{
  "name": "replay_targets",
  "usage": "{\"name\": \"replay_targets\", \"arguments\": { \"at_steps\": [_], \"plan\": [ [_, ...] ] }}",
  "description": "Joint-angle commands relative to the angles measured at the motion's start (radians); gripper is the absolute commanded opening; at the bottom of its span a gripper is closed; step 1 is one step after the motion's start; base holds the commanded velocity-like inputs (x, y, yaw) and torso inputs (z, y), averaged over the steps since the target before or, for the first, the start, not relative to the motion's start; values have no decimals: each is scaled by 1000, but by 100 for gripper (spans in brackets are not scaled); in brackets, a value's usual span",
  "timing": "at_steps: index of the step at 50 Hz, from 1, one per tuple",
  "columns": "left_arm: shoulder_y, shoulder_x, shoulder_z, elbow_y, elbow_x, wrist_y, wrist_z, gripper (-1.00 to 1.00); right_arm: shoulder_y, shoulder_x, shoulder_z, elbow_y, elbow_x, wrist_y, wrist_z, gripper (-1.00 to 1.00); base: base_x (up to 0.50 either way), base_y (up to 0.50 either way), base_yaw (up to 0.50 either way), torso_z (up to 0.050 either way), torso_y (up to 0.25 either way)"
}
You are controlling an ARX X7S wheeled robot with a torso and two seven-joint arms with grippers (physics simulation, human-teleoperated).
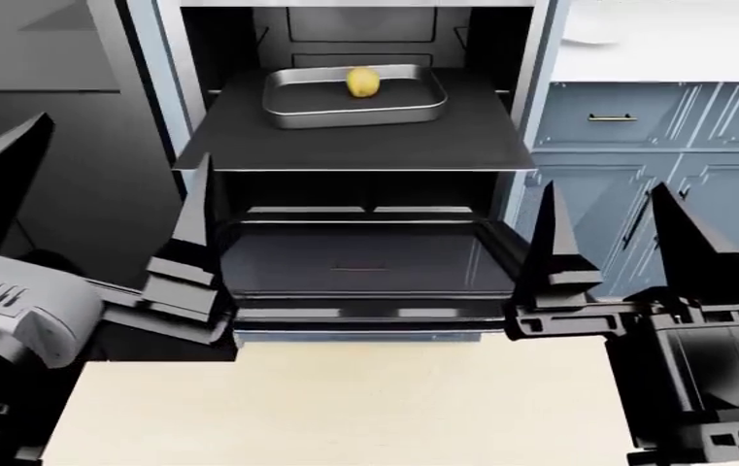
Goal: Pick the potato from the top rack in the oven and place it on the plate on the counter.
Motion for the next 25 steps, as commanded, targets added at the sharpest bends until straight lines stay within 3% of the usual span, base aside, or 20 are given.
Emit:
{"name": "replay_targets", "arguments": {
  "at_steps": [1,25],
  "plan": [
    [-14,-19,18,5,8,17,-7,100,-11,18,-7,4,18,-23,18,100,0,0,0,50,0],
    [-23,-28,24,9,9,25,-4,100,-21,52,-22,3,50,-49,55,100,0,0,0,50,0]
  ]
}}
